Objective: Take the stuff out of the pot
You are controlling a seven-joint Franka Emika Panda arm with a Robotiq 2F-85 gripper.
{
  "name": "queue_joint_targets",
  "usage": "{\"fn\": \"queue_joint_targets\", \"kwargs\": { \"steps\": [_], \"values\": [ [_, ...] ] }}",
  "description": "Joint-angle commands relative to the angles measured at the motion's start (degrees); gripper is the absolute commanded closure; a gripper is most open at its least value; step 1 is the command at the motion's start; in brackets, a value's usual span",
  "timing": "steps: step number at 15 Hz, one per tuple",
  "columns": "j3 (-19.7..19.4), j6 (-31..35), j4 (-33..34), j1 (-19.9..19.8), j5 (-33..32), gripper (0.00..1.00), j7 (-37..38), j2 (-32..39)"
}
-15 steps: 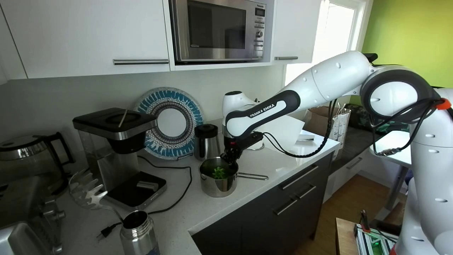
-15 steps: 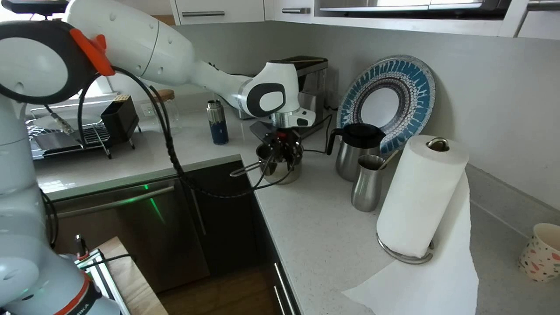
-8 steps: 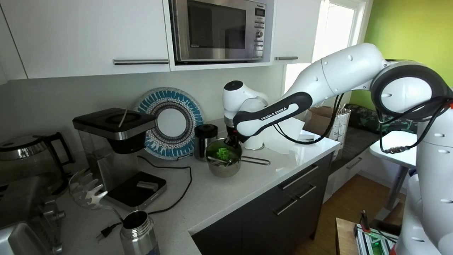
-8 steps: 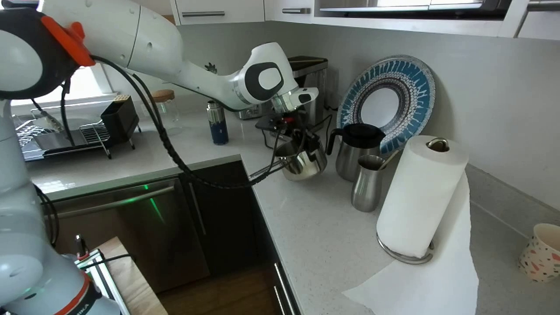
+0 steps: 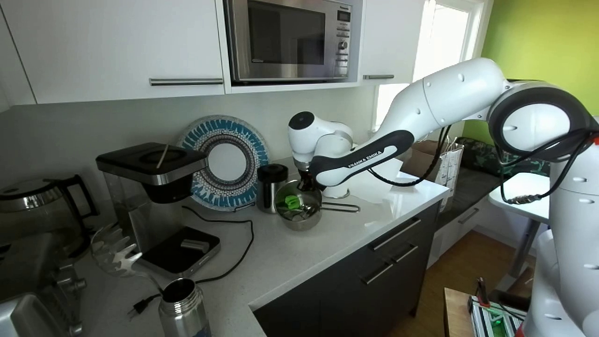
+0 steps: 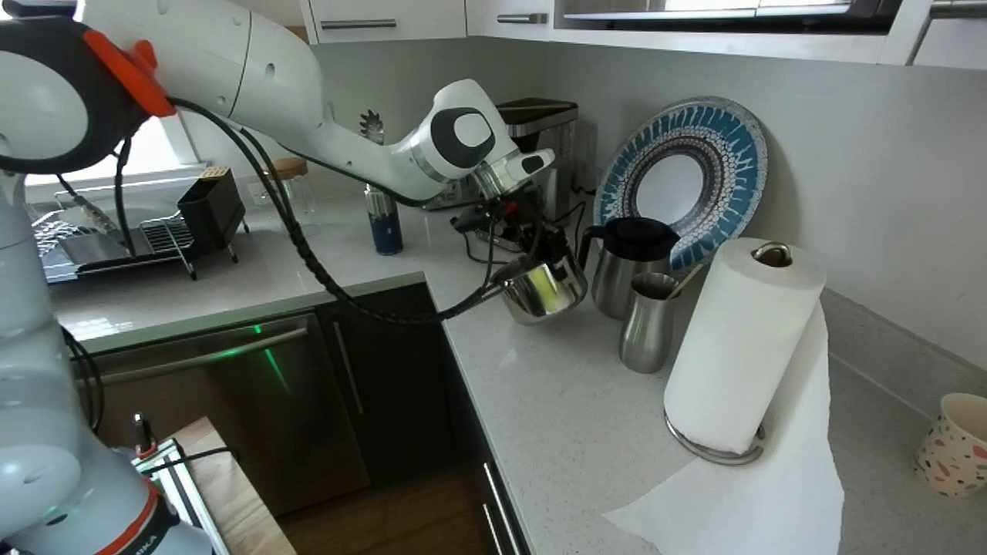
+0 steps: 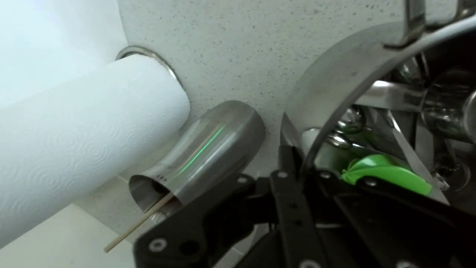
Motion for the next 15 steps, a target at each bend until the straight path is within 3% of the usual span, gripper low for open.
{"fn": "queue_joint_targets", "kwargs": {
  "steps": [1,2,3,6,11,15],
  "values": [
    [0.22,-3.26,4.81,3.07,-10.84,0.99,6.36,1.52],
    [1.85,-2.33,4.20,2.04,-6.21,0.99,3.18,0.90],
    [1.25,-1.51,2.32,1.25,-7.05,0.95,3.90,1.17],
    [2.37,-1.48,3.10,1.79,-6.71,0.99,3.86,1.37],
    [2.42,-3.45,8.39,5.92,-23.08,0.99,13.59,4.32],
    [4.28,-10.25,13.63,8.33,-33.36,0.99,13.32,7.12]
  ]
}}
